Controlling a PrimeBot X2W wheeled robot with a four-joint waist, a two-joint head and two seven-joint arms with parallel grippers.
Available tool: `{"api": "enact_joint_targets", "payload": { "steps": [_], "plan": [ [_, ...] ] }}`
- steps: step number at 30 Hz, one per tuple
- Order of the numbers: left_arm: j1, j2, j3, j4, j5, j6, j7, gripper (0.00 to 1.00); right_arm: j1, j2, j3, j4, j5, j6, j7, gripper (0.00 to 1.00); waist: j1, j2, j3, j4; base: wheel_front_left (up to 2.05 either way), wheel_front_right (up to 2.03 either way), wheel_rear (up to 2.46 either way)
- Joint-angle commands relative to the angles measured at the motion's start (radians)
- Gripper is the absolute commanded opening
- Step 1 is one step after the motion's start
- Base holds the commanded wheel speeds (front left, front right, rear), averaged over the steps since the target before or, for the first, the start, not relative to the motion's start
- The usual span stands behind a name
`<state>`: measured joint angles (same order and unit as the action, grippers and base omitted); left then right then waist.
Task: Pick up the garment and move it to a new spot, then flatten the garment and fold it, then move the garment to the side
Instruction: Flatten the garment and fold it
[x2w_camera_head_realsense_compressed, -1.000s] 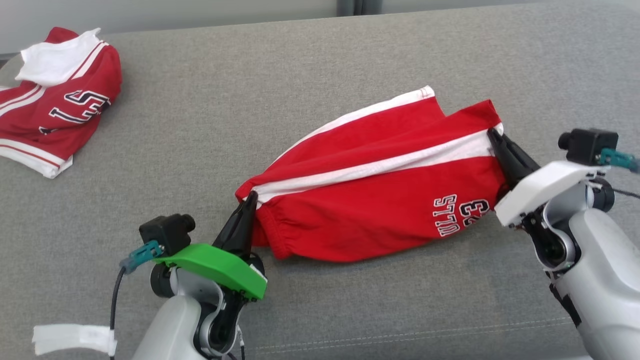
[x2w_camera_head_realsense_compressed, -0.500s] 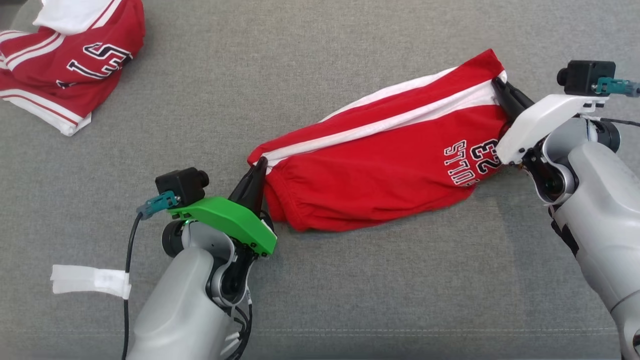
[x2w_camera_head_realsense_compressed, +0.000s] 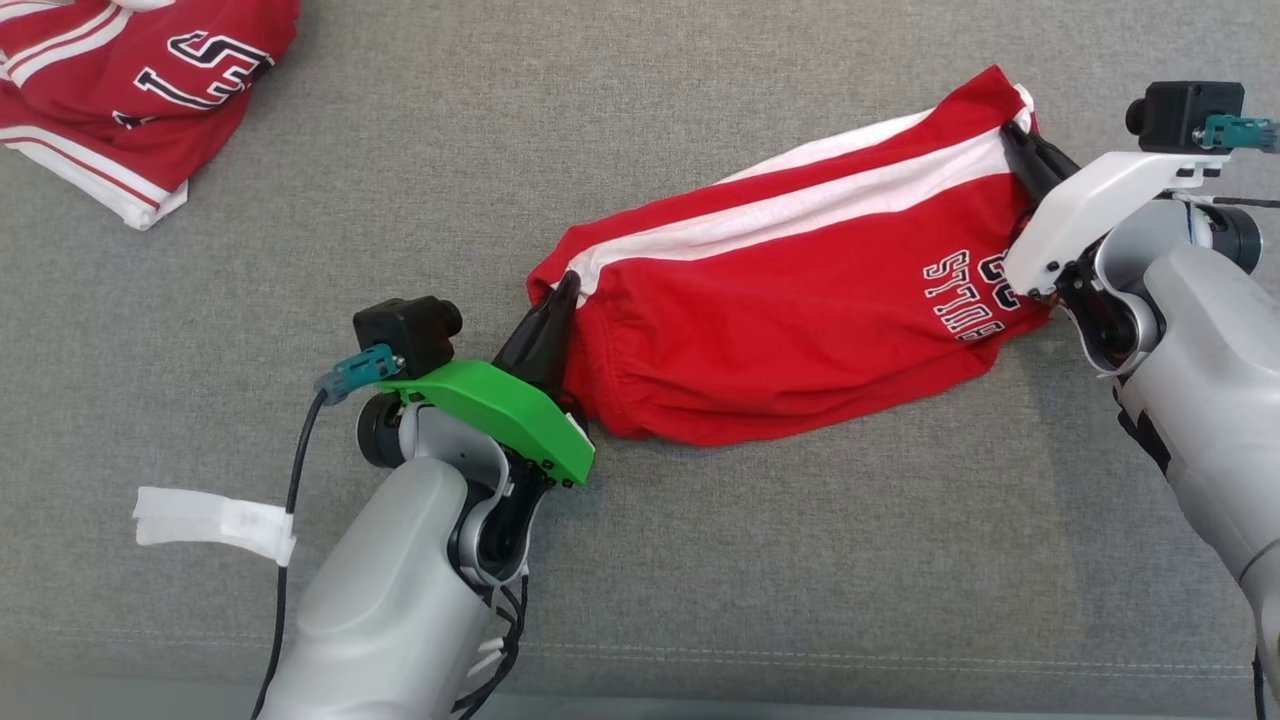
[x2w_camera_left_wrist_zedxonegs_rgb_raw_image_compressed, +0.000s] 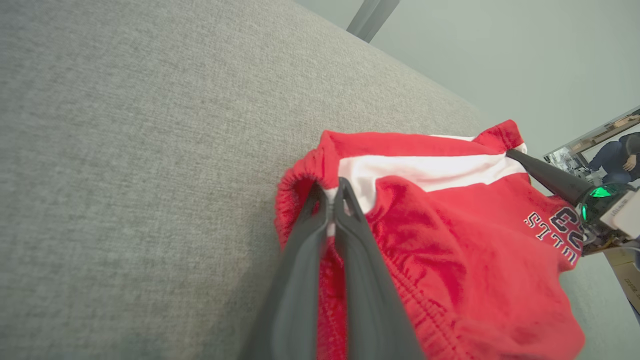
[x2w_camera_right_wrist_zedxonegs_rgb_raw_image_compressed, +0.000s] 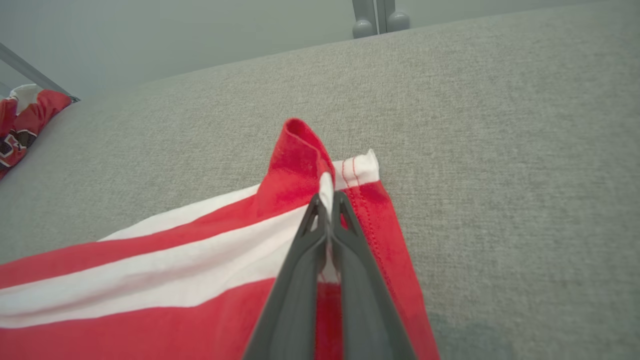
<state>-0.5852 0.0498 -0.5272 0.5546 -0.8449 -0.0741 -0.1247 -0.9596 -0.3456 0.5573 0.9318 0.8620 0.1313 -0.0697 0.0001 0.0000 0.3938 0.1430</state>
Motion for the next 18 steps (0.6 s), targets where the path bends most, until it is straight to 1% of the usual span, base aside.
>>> {"api": "enact_joint_targets", "payload": {
  "steps": [1, 2, 3, 4, 5, 9, 10, 12, 13, 14, 15, 18],
  "plan": [
    [-0.019, 0.002, -0.008, -0.006, 0.010, 0.007, -0.005, 0.00, -0.016, -0.009, 0.009, 0.006, 0.012, -0.001, -0.011, 0.25, -0.0001, 0.0000, 0.001, 0.002, 0.00, 0.00, 0.00],
    [-0.020, 0.002, -0.012, -0.010, 0.016, 0.013, -0.003, 0.00, -0.019, -0.010, 0.018, 0.010, 0.018, -0.001, -0.017, 0.34, -0.0001, 0.0000, 0.002, 0.003, 0.00, 0.00, 0.00],
    [-0.020, 0.002, -0.014, -0.014, 0.018, 0.017, -0.002, 0.00, -0.025, -0.013, 0.028, 0.014, 0.022, -0.001, -0.023, 0.47, -0.0001, 0.0000, 0.002, 0.004, 0.00, 0.00, 0.00],
    [-0.018, 0.004, -0.016, -0.017, 0.021, 0.022, 0.000, 0.00, -0.030, -0.017, 0.037, 0.018, 0.026, -0.001, -0.029, 0.80, -0.0001, 0.0000, 0.001, 0.005, 0.00, 0.00, 0.00],
    [-0.017, 0.008, -0.019, -0.019, 0.024, 0.026, 0.004, 0.00, -0.035, -0.020, 0.048, 0.021, 0.030, -0.001, -0.036, 1.00, -0.0001, 0.0000, 0.001, 0.005, 0.00, 0.00, 0.00],
    [-0.006, 0.023, -0.029, -0.032, 0.041, 0.049, 0.010, 0.01, -0.047, -0.032, 0.088, 0.035, 0.041, -0.001, -0.055, 1.00, -0.0001, 0.0000, -0.005, 0.003, 0.00, 0.00, 0.00],
    [-0.001, 0.025, -0.029, -0.038, 0.041, 0.054, 0.012, 0.20, -0.049, -0.036, 0.096, 0.038, 0.047, -0.001, -0.058, 1.00, -0.0001, 0.0000, -0.008, 0.003, 0.00, 0.00, 0.00],
    [0.009, 0.033, -0.030, -0.054, 0.047, 0.064, 0.014, 0.40, -0.052, -0.047, 0.111, 0.047, 0.052, -0.001, -0.071, 1.00, -0.0001, 0.0000, -0.013, 0.000, 0.00, 0.00, 0.00],
    [0.015, 0.039, -0.031, -0.061, 0.050, 0.068, 0.016, 0.53, -0.052, -0.052, 0.120, 0.049, 0.056, -0.001, -0.078, 1.00, -0.0001, 0.0000, -0.016, -0.002, 0.00, 0.00, 0.00],
    [0.022, 0.046, -0.033, -0.069, 0.054, 0.073, 0.017, 0.96, -0.051, -0.057, 0.126, 0.051, 0.062, -0.001, -0.087, 1.00, -0.0001, 0.0000, -0.020, -0.004, 0.00, 0.00, 0.00],
    [0.029, 0.052, -0.035, -0.080, 0.057, 0.077, 0.017, 1.00, -0.052, -0.062, 0.129, 0.049, 0.068, -0.001, -0.096, 1.00, -0.0001, 0.0000, -0.025, -0.006, 0.00, 0.00, 0.00],
    [0.052, 0.070, -0.035, -0.122, 0.064, 0.094, 0.017, 1.00, -0.045, -0.085, 0.142, 0.035, 0.088, -0.001, -0.124, 1.00, -0.0001, 0.0000, -0.040, -0.014, 0.00, 0.00, 0.00]
  ]
}}
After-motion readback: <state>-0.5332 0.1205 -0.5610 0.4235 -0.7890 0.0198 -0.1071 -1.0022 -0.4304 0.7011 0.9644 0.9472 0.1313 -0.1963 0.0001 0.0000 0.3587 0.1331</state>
